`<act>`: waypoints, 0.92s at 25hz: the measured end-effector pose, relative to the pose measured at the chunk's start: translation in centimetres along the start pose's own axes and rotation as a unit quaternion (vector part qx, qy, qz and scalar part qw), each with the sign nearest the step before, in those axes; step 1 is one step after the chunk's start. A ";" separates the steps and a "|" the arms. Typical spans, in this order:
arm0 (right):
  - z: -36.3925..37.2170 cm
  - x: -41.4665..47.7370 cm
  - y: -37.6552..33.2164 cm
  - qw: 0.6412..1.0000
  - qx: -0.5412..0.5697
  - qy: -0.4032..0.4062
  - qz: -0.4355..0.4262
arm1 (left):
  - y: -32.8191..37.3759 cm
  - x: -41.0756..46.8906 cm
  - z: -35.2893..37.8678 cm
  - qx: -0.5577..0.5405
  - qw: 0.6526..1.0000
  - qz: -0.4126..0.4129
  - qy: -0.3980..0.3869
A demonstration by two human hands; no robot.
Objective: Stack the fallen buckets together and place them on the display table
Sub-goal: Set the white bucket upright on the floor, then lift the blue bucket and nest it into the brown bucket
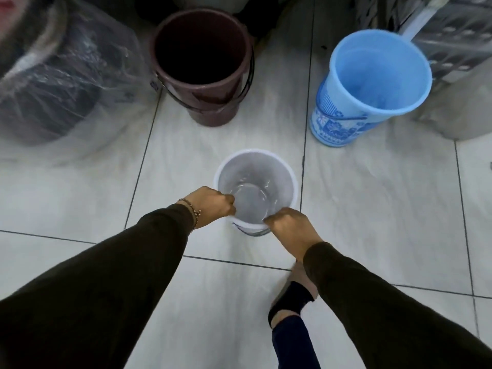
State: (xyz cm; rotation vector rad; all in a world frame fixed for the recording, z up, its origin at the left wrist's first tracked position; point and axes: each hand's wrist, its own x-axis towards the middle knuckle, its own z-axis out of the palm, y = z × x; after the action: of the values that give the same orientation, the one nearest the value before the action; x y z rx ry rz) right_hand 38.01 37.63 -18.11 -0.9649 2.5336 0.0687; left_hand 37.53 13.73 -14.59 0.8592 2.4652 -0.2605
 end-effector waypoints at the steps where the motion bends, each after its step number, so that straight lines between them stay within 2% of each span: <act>1: 0.2 0.5 0.5 0.999 -0.033 -0.026 0.014 | 0.9 0.7 0.6 -0.008 1.000 -0.023 -0.004; 3: 1.2 1.2 1.3 0.998 -0.059 -0.026 0.024 | 3.0 1.9 1.9 -0.044 0.996 -0.070 -0.021; 5: 1.8 1.1 2.2 0.998 -0.070 -0.006 0.002 | 4.5 2.1 2.6 -0.026 0.993 -0.109 0.027; 7: 1.6 0.4 3.0 0.999 -0.036 0.007 -0.027 | 4.8 1.4 2.9 -0.028 0.988 -0.126 0.082; 9: -0.1 -0.6 4.5 0.999 0.026 0.016 0.027 | 4.5 1.1 2.0 -0.092 0.983 -0.128 0.095; 11: -2.8 -1.5 6.9 0.984 0.119 0.021 0.128 | 3.9 1.7 -0.4 -0.259 0.949 -0.161 0.082; 12: -4.1 -1.8 8.5 0.973 0.146 0.029 0.176 | 3.6 2.5 -2.1 -0.356 0.909 -0.198 0.084; 15: -7.9 -2.1 13.9 0.934 0.201 0.042 0.291 | 2.1 7.2 -8.3 -0.594 0.731 -0.300 0.149; 17: -10.4 -1.4 18.3 0.882 0.285 0.078 0.368 | 0.9 12.0 -13.2 -0.699 0.604 -0.346 0.161; 18: -11.7 -0.7 20.6 0.839 0.350 0.106 0.404 | 0.4 14.9 -15.3 -0.736 0.557 -0.356 0.143; 19: -13.0 0.2 23.0 0.787 0.420 0.132 0.432 | -0.1 17.9 -17.0 -0.761 0.526 -0.361 0.120; 21: -14.3 2.7 27.8 0.680 0.537 0.166 0.470 | -0.6 23.6 -19.6 -0.789 0.483 -0.373 0.069; 23: -14.1 5.3 31.7 0.625 0.586 0.168 0.488 | -0.2 27.8 -20.8 -0.814 0.444 -0.374 0.027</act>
State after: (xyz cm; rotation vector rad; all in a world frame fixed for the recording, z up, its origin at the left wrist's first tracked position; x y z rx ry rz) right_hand 8.83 55.59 -10.73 0.9890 2.2454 -1.3448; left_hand 10.43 35.24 -11.56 -1.0686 1.6014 1.6086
